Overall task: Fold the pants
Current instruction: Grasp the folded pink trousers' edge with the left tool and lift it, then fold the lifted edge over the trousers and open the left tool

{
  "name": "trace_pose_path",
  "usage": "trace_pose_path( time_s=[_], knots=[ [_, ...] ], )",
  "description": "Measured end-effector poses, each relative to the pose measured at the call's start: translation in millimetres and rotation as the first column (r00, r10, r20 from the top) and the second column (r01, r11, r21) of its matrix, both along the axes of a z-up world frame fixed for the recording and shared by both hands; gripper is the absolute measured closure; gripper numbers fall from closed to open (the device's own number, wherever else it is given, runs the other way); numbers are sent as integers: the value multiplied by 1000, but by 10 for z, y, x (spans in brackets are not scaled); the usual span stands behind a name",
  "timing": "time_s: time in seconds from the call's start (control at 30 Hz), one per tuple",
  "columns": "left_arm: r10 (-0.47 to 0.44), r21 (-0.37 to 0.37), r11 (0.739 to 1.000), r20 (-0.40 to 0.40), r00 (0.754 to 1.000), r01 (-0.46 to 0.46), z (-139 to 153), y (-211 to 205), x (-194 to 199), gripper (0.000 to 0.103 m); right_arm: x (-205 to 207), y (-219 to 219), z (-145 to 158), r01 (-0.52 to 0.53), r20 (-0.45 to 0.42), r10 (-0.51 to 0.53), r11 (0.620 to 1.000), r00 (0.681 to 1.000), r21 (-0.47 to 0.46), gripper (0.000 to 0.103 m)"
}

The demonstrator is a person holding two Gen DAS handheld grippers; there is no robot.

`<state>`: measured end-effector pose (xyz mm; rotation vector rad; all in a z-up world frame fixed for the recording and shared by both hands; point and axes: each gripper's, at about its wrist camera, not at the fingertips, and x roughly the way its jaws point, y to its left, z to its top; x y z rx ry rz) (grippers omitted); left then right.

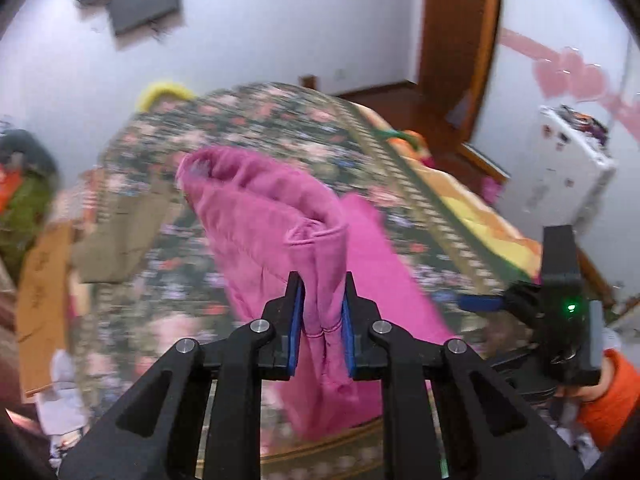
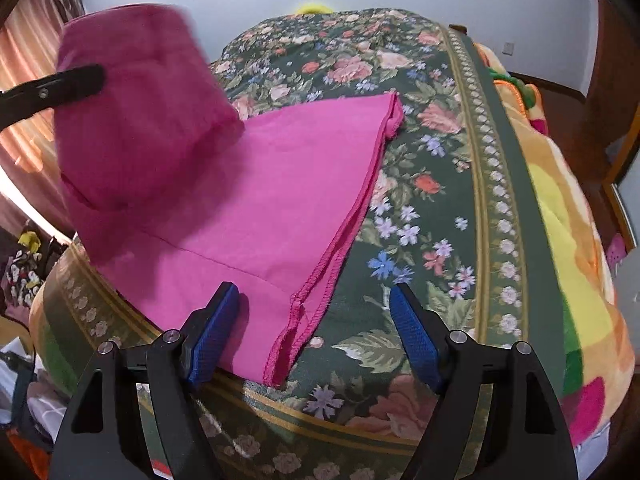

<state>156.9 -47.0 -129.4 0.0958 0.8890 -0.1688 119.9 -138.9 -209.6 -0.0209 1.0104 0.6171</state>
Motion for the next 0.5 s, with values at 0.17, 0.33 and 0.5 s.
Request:
trace_pose_path(
  time_s=[0.17,0.33,0.5],
  knots=[
    [-85,-92,993,-109,990,75,-207,-324,182,86,-22,-203,164,54,41,-56,998,998,38,28],
    [-113,-133,987,-214,970,85,-527,-514,308,87,-66,-414,220,96,54,-98,995,994,36,28],
    [-146,-119,986,-257,955,119,-673,-605,272,83,-81,-514,197,121,47,-122,992,991,26,28]
  ],
)
